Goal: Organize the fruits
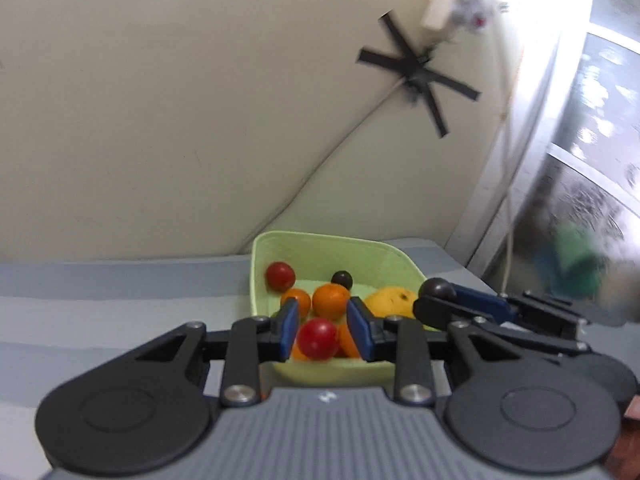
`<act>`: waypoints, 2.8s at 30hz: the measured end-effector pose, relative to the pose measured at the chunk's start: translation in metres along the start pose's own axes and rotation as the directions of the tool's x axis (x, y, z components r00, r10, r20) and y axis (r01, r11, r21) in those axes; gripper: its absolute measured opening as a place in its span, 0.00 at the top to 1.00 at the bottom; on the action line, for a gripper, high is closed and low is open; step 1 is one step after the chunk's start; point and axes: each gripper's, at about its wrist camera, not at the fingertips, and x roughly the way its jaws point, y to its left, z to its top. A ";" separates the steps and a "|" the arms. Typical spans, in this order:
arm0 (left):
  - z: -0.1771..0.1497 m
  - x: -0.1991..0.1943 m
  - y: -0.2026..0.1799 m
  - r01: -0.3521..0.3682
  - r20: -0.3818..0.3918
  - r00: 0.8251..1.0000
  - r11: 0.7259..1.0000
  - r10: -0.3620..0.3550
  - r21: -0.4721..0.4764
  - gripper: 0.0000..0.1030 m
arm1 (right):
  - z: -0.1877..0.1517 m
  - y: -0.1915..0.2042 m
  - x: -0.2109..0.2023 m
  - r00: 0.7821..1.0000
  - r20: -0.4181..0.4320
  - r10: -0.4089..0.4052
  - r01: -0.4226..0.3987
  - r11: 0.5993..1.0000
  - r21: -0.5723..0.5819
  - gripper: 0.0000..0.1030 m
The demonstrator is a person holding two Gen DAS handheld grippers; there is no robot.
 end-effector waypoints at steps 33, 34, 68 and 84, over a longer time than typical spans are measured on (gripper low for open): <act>-0.057 0.014 0.027 -0.143 -0.098 0.983 0.983 0.155 0.117 0.70 | -0.051 0.060 0.007 0.972 -0.199 0.124 -0.149 0.982 -0.114 0.45; -0.058 0.013 0.025 -0.152 -0.089 0.983 0.980 0.164 0.126 0.70 | -0.052 0.062 0.012 0.971 -0.212 0.114 -0.141 0.983 -0.117 0.45; -0.145 -0.090 -0.029 -0.084 -0.037 0.995 0.990 0.088 0.110 0.69 | -0.109 0.094 -0.068 0.987 -0.153 0.049 -0.078 0.979 -0.190 0.58; -0.146 -0.090 -0.025 -0.076 -0.026 0.997 0.991 0.079 0.106 0.69 | -0.114 0.097 -0.076 0.990 -0.139 0.002 -0.029 0.980 -0.195 0.55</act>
